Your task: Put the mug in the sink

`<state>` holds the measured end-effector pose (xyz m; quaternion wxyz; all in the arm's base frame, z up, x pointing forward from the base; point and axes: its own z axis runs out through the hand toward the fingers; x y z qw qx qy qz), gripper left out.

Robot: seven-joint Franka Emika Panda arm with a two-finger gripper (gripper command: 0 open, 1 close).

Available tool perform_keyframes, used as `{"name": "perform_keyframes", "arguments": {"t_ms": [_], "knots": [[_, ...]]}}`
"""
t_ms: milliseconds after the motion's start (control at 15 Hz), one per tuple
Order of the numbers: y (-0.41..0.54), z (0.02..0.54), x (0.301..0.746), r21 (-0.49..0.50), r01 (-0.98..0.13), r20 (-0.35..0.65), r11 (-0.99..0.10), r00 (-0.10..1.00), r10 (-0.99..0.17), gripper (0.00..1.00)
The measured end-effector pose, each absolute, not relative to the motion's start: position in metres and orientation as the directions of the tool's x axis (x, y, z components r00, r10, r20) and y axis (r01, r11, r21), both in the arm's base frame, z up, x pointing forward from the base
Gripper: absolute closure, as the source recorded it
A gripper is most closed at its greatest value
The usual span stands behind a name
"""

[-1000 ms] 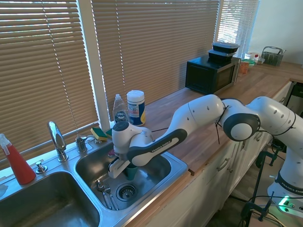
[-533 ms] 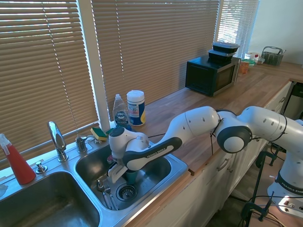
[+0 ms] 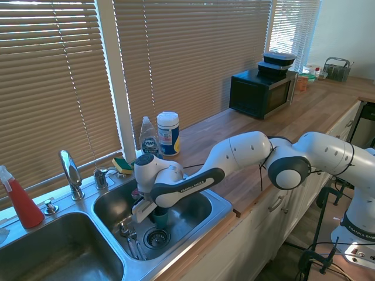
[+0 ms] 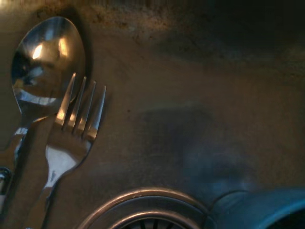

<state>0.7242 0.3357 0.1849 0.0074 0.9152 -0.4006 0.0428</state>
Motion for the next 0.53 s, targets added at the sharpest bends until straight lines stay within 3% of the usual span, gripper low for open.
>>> {"name": "perform_keyframes", "arguments": {"t_ms": [200, 533], "knots": [[0.338, 0.199, 0.725, -0.033, -0.732, 0.087, -0.68, 0.676, -0.732, 0.0], [0.348, 0.267, 0.725, -0.078, -0.724, 0.105, -0.686, 0.678, -0.727, 0.0]]}}
